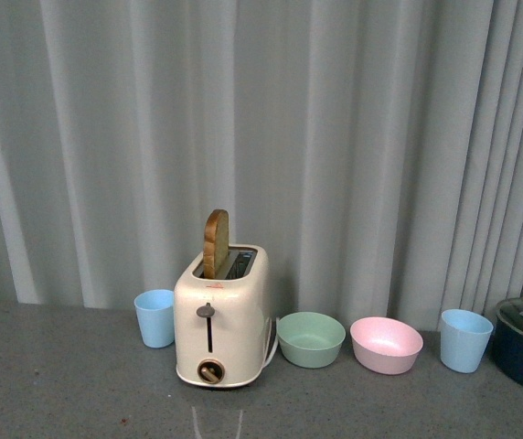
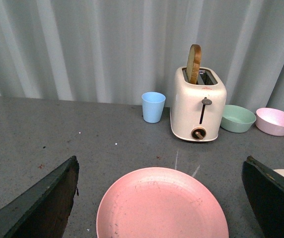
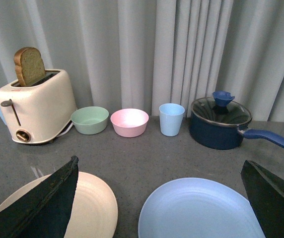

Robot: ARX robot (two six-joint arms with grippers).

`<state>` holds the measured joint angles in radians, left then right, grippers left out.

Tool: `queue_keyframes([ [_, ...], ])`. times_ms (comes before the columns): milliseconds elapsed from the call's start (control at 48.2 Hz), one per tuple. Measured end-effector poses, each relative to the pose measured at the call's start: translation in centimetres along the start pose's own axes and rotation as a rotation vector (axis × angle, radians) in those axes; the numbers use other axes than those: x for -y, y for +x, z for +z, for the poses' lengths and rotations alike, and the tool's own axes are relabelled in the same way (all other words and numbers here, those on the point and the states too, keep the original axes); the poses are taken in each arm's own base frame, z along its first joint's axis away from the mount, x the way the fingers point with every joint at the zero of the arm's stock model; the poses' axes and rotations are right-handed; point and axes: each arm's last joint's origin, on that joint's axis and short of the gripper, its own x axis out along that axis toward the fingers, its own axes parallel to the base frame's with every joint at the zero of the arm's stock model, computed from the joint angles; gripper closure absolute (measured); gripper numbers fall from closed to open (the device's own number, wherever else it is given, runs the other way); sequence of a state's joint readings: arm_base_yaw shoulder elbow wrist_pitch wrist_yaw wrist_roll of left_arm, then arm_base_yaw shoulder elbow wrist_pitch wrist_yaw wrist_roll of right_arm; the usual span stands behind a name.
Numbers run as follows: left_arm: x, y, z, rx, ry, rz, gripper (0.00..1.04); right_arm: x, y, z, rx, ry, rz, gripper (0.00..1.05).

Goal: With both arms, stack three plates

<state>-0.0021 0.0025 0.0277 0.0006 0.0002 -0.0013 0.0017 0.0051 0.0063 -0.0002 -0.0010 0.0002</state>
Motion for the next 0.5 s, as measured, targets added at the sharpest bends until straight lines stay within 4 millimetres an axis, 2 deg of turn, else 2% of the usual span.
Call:
queue_keyframes([
  [498,0.0,0.0,0.0,0.0,0.0,0.0,0.07,0.0,0.0,0.0,0.0,0.0,0.0,0.07],
])
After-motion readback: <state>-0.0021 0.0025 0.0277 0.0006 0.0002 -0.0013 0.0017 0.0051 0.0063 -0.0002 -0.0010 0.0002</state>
